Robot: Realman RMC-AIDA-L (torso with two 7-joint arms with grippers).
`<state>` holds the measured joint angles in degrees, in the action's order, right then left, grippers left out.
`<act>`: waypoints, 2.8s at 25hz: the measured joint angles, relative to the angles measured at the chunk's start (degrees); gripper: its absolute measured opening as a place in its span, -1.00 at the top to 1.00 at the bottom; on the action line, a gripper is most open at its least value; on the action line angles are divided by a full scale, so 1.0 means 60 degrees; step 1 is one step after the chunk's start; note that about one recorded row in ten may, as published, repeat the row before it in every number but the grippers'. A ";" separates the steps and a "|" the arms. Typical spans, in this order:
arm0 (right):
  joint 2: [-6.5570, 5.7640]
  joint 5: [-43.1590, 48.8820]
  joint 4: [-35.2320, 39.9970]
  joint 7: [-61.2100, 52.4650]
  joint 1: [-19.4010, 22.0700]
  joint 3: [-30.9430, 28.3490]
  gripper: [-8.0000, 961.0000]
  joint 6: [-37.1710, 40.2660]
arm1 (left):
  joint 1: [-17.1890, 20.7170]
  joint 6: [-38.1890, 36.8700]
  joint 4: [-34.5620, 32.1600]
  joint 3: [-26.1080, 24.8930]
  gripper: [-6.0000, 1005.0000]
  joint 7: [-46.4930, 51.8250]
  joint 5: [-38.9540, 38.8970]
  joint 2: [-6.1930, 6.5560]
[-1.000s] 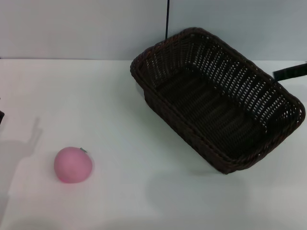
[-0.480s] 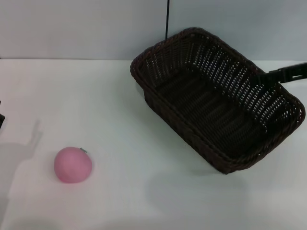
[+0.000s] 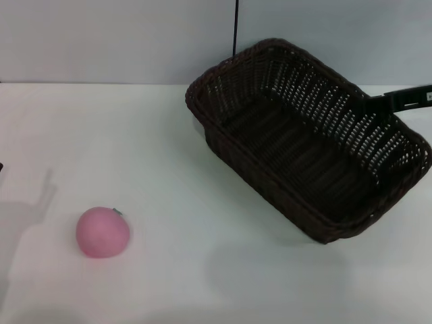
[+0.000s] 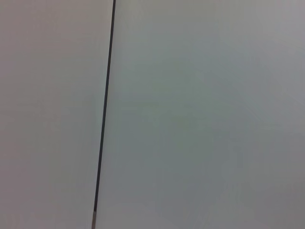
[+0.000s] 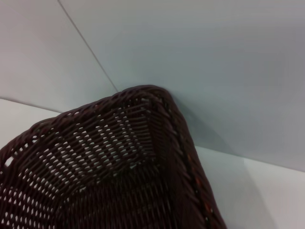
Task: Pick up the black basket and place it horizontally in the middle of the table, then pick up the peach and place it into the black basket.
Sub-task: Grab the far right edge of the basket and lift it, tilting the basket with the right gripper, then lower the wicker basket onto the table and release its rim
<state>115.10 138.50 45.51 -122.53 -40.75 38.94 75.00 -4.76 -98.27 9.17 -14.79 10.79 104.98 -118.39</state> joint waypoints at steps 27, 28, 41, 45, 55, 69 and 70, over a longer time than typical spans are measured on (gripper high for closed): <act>0.0421 0.0035 0.3109 0.3188 0.0796 0.2647 0.58 0.1924 | 0.0234 -0.0324 0.0020 -0.0040 -0.61 -0.0011 -0.0051 0.0000; 0.0444 0.0051 0.3324 0.3354 0.0863 0.2675 0.58 0.2008 | 0.0257 -0.0338 0.0025 -0.0040 -0.61 -0.0011 -0.0051 0.0000; 0.0232 -0.1813 0.4606 0.6585 0.1593 0.2572 0.59 0.2921 | 0.0338 -0.0381 0.0038 -0.0002 -0.61 -0.0039 -0.0043 -0.0001; -0.0063 -0.2122 0.4226 0.7016 0.1340 0.2572 0.59 0.3574 | 0.0442 -0.0557 0.0040 -0.0007 -0.61 -0.0041 -0.0044 -0.0001; -0.0331 -0.2210 0.3319 0.7985 0.0827 0.2414 0.60 0.3878 | 0.0771 -0.0764 0.0007 -0.0056 -0.61 -0.0041 -0.0081 -0.0001; 0.0180 -0.1614 0.3110 0.8552 0.0771 0.2428 0.47 0.3312 | 0.0779 -0.0793 -0.0031 -0.0075 -0.61 -0.0041 -0.0084 -0.0001; 0.0243 -0.1466 0.3147 0.8531 0.0770 0.2439 0.47 0.3274 | 0.0779 -0.0799 -0.0033 -0.0079 -0.61 -0.0041 -0.0087 0.0001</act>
<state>116.56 129.70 64.39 -71.34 -36.13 53.57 94.65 -0.08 -103.07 8.97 -15.26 10.54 104.46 -118.38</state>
